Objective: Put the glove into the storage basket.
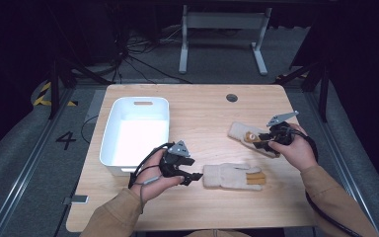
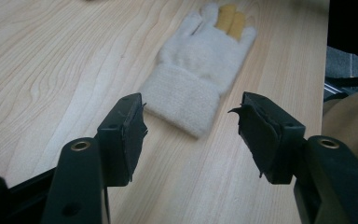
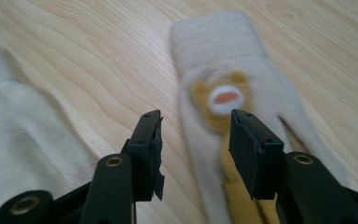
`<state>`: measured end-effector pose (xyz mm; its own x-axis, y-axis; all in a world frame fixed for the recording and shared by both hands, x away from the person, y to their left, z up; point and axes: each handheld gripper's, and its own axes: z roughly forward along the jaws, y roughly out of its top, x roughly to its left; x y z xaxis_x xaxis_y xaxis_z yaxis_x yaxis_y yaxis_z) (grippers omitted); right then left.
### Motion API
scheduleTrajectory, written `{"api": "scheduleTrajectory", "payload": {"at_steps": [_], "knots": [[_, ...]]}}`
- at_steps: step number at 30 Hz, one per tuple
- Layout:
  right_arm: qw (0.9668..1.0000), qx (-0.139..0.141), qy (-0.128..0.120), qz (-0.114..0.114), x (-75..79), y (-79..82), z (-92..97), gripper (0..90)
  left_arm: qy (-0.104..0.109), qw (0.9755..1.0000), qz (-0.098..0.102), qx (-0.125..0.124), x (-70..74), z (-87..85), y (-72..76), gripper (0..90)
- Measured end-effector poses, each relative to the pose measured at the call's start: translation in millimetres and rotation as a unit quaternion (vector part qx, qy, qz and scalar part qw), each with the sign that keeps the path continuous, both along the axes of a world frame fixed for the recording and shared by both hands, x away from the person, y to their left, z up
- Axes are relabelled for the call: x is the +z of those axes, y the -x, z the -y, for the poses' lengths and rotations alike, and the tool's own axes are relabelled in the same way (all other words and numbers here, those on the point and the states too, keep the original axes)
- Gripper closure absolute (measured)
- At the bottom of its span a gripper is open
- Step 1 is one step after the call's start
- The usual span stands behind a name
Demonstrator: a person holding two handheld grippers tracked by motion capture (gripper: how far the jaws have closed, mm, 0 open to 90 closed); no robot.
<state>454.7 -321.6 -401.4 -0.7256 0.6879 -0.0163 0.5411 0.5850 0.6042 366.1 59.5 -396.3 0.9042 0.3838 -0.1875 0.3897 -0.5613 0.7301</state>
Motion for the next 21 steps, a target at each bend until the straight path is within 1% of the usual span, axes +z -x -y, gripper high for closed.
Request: {"api": "scheduleTrajectory", "payload": {"at_steps": [2, 4, 7, 9, 11, 12, 17, 18, 19, 21], "knots": [[1.0, -0.005, 0.007, 0.002, -3.5, -5.3, 4.5, 53.2, -0.001, 1.0, 0.0, 0.0, -0.2, -0.3, 0.0, 41.3], [0.9999, -0.011, 0.009, -0.002, -6.8, -8.3, 6.9, 53.1, -0.001, 1.0, -0.001, 0.001, -0.4, -0.5, -0.1, 41.3], [0.9997, -0.019, 0.017, -0.001, -14.3, -15.4, 11.8, 52.1, -0.001, 1.0, -0.001, 0.002, -1.0, -0.6, -0.2, 41.2], [0.9997, -0.019, 0.018, 0.001, -15.5, -17.0, 12.6, 51.7, 0.0, 1.0, -0.002, 0.001, -1.4, -0.4, -0.2, 41.2], [0.9998, -0.016, 0.013, -0.005, -20.8, -21.4, 13.7, 48.2, -0.003, 1.0, -0.003, 0.0, -1.5, -0.3, -0.5, 41.0], [0.9998, -0.016, 0.013, -0.005, -20.8, -21.4, 13.7, 48.2, -0.003, 1.0, -0.003, 0.0, -1.5, -0.3, -0.5, 40.8], [0.9996, -0.015, 0.023, -0.005, -28.3, -28.8, 16.0, 47.5, -0.004, 1.0, -0.007, 0.0, -3.0, 0.1, -0.7, 40.7], [0.9995, -0.015, 0.026, -0.007, -29.8, -30.2, 16.9, 47.7, -0.003, 1.0, -0.007, 0.0, -3.2, 0.2, -0.6, 40.6], [0.9994, -0.018, 0.027, -0.014, -32.8, -32.2, 18.1, 47.9, -0.004, 1.0, -0.007, -0.001, -3.1, 0.1, -0.7, 40.6], [0.9994, -0.019, 0.024, -0.017, -34.0, -32.9, 18.5, 48.5, -0.004, 1.0, -0.007, -0.001, -3.2, 0.1, -0.7, 40.5]]}}
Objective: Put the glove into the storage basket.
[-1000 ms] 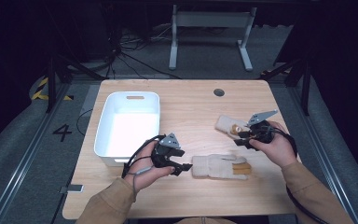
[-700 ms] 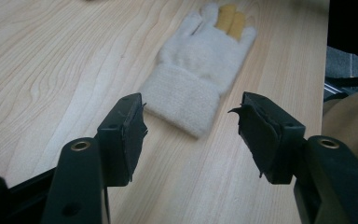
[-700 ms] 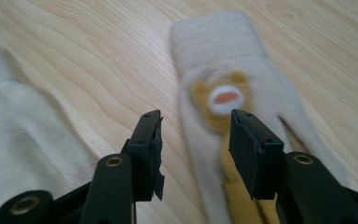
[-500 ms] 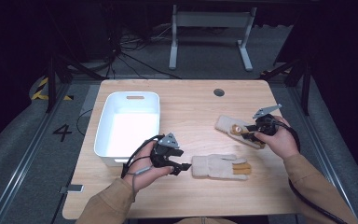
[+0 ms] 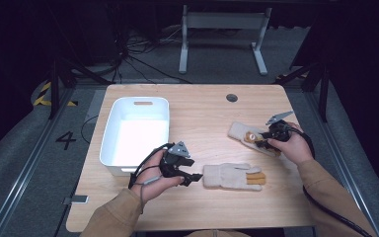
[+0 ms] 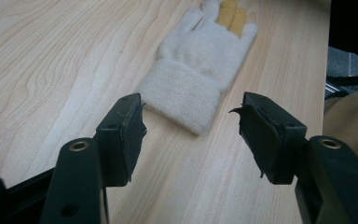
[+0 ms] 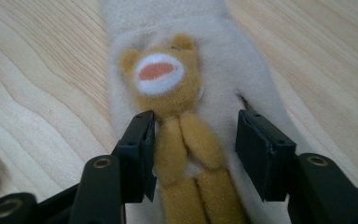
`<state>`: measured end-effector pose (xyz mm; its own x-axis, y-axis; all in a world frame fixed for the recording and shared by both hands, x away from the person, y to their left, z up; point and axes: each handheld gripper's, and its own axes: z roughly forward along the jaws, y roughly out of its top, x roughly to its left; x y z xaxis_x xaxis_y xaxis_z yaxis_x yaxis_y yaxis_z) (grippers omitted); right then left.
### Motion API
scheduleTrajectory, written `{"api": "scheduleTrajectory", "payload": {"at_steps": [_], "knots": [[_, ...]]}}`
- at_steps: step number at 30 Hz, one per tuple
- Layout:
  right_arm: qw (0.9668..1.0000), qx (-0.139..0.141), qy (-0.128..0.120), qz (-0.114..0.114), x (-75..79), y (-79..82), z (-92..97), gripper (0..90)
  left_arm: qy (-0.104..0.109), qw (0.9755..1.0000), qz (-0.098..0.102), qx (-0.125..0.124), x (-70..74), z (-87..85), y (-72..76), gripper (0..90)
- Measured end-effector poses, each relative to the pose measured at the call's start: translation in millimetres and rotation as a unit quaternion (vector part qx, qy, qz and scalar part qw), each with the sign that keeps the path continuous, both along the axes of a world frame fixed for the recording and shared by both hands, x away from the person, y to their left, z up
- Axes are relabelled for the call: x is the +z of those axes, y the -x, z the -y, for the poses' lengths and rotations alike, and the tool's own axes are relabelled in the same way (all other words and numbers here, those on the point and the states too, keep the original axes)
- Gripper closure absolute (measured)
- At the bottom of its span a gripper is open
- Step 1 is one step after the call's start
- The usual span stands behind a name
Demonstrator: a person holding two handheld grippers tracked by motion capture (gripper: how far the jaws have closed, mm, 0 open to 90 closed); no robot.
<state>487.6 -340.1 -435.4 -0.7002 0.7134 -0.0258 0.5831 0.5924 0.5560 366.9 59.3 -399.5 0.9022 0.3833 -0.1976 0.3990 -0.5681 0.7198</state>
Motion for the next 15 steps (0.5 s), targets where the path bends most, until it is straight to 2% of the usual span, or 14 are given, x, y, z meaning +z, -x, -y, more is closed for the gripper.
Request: {"api": "scheduleTrajectory", "payload": {"at_steps": [3, 4, 6, 10, 15], "knots": [[1.0, -0.001, -0.001, -0.006, -1.7, -0.5, 0.8, 52.4, -0.001, 1.0, -0.001, -0.001, -0.8, 0.3, -0.2, 40.5], [1.0, -0.003, 0.001, -0.009, -1.8, -0.1, 0.5, 58.8, -0.001, 1.0, 0.0, 0.0, -1.1, 0.5, -0.2, 40.5], [0.9999, 0.0, 0.002, -0.012, -1.3, -0.1, 0.1, 61.9, -0.003, 1.0, -0.002, -0.002, -1.2, 0.7, -0.4, 40.5], [0.9996, 0.008, 0.01, -0.027, 1.0, -0.3, -3.0, 75.9, 0.0, 1.0, -0.001, 0.0, -2.1, 1.4, 0.1, 40.4], [0.9994, 0.012, 0.022, -0.024, 2.5, 0.7, -5.2, 79.4, -0.001, 1.0, -0.004, -0.001, -2.0, 0.3, -0.6, 40.4]]}}
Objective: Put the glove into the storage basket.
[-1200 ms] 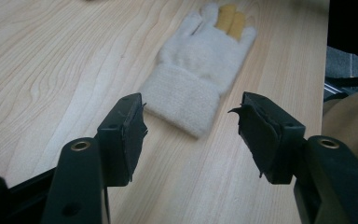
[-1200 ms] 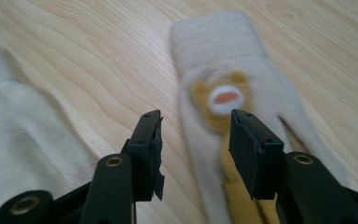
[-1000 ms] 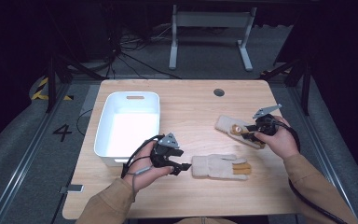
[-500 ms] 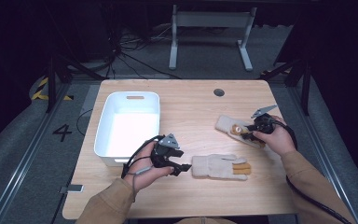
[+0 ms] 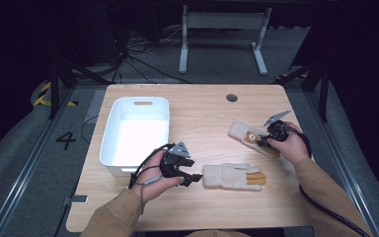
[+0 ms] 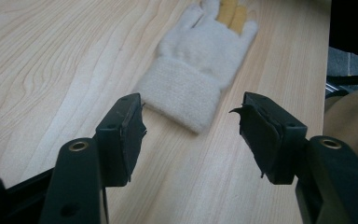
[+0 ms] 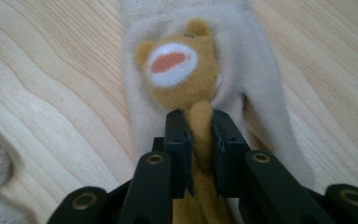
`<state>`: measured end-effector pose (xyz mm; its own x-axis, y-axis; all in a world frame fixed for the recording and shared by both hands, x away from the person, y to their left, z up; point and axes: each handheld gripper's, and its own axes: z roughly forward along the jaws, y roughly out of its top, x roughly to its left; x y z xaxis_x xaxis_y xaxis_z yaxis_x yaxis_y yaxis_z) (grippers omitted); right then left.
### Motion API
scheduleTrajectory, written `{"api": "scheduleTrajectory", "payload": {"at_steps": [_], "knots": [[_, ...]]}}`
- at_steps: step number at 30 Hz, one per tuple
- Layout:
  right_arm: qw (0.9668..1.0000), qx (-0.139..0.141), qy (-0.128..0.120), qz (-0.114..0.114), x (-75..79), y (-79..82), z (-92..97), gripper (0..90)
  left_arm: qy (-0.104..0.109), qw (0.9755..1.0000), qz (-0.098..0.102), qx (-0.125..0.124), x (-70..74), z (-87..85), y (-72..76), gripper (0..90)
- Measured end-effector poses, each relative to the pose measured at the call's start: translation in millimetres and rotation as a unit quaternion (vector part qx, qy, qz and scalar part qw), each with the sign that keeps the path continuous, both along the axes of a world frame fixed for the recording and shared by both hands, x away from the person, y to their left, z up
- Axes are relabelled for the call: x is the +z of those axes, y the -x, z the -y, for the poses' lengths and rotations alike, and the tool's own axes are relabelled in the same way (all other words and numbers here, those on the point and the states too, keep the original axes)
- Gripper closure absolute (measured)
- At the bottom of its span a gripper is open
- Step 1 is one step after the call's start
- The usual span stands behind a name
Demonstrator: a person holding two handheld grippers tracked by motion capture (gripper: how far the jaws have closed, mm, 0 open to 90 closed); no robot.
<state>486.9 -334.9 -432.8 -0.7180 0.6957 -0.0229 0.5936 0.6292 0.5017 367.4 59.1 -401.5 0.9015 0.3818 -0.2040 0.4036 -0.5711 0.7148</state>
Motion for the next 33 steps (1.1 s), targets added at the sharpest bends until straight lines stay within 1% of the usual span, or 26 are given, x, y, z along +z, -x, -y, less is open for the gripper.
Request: {"api": "scheduleTrajectory", "payload": {"at_steps": [4, 8, 9, 10, 11, 13, 14, 16, 17, 18, 19, 21, 23, 24, 25, 26, 27, 28, 30, 31, 33], "knots": [[0.9999, -0.001, -0.012, 0.008, 2.9, 3.3, 2.2, 80.6, 0.001, 1.0, 0.001, 0.001, 0.0, -0.7, -0.4, 40.4], [0.9995, 0.004, -0.02, 0.023, 13.4, 8.6, 3.0, 80.8, 0.004, 1.0, 0.0, 0.003, -0.2, -0.5, -0.7, 40.3], [0.9995, 0.004, -0.02, 0.023, 13.4, 8.6, 3.0, 80.8, 0.004, 1.0, 0.0, 0.003, -0.2, -0.5, -0.7, 40.4], [0.9993, 0.007, -0.022, 0.03, 16.6, 10.0, 2.9, 80.8, 0.004, 1.0, 0.0, 0.002, -0.1, -0.5, -0.7, 40.4], [0.9989, 0.01, -0.023, 0.04, 24.1, 13.3, 2.6, 80.8, 0.004, 1.0, -0.001, 0.003, -0.1, -0.2, -0.6, 40.3], [0.9985, 0.014, -0.027, 0.045, 31.3, 16.7, 2.1, 80.8, 0.004, 1.0, -0.001, 0.003, -0.2, 0.0, -0.5, 40.4], [0.9985, 0.014, -0.027, 0.045, 31.3, 16.7, 2.1, 80.8, 0.004, 1.0, -0.001, 0.003, -0.2, 0.0, -0.6, 40.4], [0.9978, 0.021, -0.028, 0.056, 38.1, 20.0, 1.2, 80.9, 0.004, 1.0, -0.002, 0.002, -0.1, 0.0, -0.6, 40.4], [0.9972, 0.025, -0.03, 0.063, 44.5, 23.6, -0.1, 80.9, 0.005, 1.0, -0.001, 0.004, -0.1, 0.1, -0.4, 40.4], [0.9972, 0.025, -0.03, 0.063, 44.5, 23.6, -0.1, 80.9, 0.005, 1.0, -0.001, 0.004, -0.1, 0.1, -0.4, 40.4], [0.9966, 0.03, -0.033, 0.07, 50.5, 27.4, -1.3, 80.9, 0.005, 1.0, -0.001, 0.003, 0.2, -0.1, -0.4, 40.4], [0.9958, 0.036, -0.036, 0.076, 56.6, 31.5, -2.7, 80.9, 0.005, 1.0, -0.001, 0.003, 0.3, -0.3, -0.4, 40.4], [0.9953, 0.04, -0.04, 0.078, 61.4, 35.5, -4.4, 80.9, 0.005, 1.0, -0.001, 0.003, 0.2, -0.3, -0.3, 40.4], [0.9953, 0.04, -0.04, 0.078, 61.4, 35.5, -4.4, 80.9, 0.005, 1.0, -0.001, 0.003, 0.2, -0.3, -0.3, 40.4], [0.9944, 0.05, -0.044, 0.083, 67.4, 41.2, -6.7, 80.9, 0.005, 1.0, -0.001, 0.003, 0.3, -0.1, -0.1, 40.4], [0.9944, 0.05, -0.044, 0.083, 67.4, 41.2, -6.7, 80.9, 0.005, 1.0, -0.001, 0.003, 0.3, -0.1, -0.1, 40.4], [0.9935, 0.056, -0.049, 0.086, 72.0, 46.5, -9.4, 80.9, 0.005, 1.0, 0.0, 0.003, 0.2, -0.1, 0.0, 40.4], [0.9935, 0.056, -0.049, 0.086, 72.0, 46.5, -9.4, 80.9, 0.005, 1.0, -0.001, 0.003, 0.3, -0.1, 0.0, 40.4], [0.9925, 0.066, -0.054, 0.088, 76.0, 51.6, -12.4, 80.8, 0.005, 1.0, 0.0, 0.004, 0.5, -0.1, 0.0, 40.4], [0.9915, 0.074, -0.057, 0.091, 79.4, 56.9, -16.2, 80.8, 0.005, 1.0, 0.001, 0.004, 0.7, -0.1, 0.1, 40.4], [0.9911, 0.078, -0.058, 0.091, 80.8, 59.7, -18.2, 80.8, 0.005, 1.0, 0.0, 0.002, 1.2, -0.2, 0.2, 40.4]]}}
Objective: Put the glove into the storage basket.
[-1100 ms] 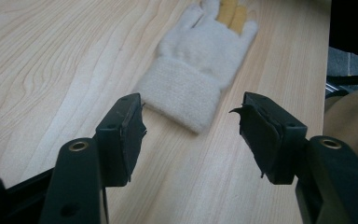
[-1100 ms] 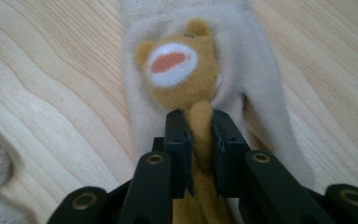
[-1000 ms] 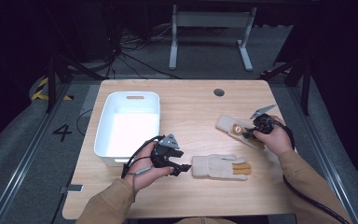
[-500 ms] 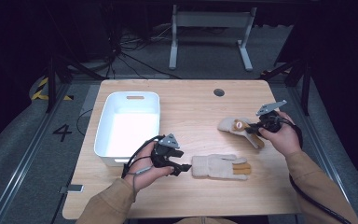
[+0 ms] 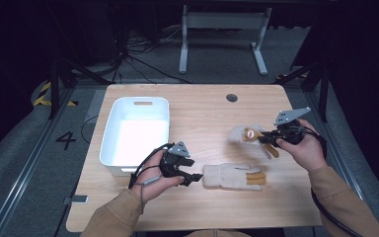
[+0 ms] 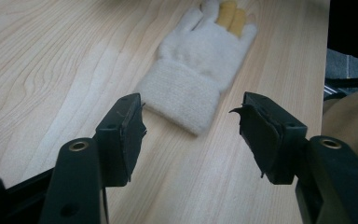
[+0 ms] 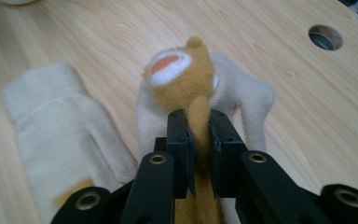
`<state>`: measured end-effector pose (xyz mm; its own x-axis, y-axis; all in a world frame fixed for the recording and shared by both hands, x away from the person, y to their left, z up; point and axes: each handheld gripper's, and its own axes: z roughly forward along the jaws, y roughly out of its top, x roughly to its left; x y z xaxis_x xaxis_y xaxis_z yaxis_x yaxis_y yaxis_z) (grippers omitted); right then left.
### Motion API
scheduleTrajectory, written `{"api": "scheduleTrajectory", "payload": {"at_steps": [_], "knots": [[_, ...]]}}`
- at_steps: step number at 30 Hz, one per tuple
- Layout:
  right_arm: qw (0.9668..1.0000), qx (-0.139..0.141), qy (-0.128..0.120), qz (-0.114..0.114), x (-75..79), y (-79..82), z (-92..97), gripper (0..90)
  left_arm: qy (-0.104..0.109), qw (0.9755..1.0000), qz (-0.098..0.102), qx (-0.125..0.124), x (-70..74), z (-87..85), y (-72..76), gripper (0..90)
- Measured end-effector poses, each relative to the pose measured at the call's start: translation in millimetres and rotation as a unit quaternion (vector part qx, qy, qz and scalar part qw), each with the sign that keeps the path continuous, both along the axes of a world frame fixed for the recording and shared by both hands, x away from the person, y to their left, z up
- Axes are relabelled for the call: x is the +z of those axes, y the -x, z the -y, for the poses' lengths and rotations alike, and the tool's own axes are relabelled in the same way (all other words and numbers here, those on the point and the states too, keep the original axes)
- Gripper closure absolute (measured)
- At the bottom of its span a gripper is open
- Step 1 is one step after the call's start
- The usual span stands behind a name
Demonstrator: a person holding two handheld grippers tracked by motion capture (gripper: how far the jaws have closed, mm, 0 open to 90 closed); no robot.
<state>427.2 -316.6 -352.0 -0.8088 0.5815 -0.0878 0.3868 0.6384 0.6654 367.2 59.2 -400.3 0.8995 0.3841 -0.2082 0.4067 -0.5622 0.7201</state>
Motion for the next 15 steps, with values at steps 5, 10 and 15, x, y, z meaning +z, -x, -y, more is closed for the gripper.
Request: {"api": "scheduleTrajectory", "payload": {"at_steps": [5, 10, 15], "knots": [[0.9996, 0.028, -0.01, 0.0, 4.7, 12.0, -9.9, 80.7, 0.0, 1.0, 0.001, 0.001, 0.1, 0.0, 0.0, 40.4], [0.9985, 0.051, -0.018, -0.002, 5.4, 23.0, -21.2, 80.7, 0.001, 1.0, 0.001, 0.001, 0.4, -0.1, 0.3, 40.4], [0.9978, 0.063, -0.02, -0.003, 3.8, 27.9, -26.8, 80.6, 0.001, 1.0, 0.001, 0.002, 0.5, -0.2, 0.2, 40.4]]}}
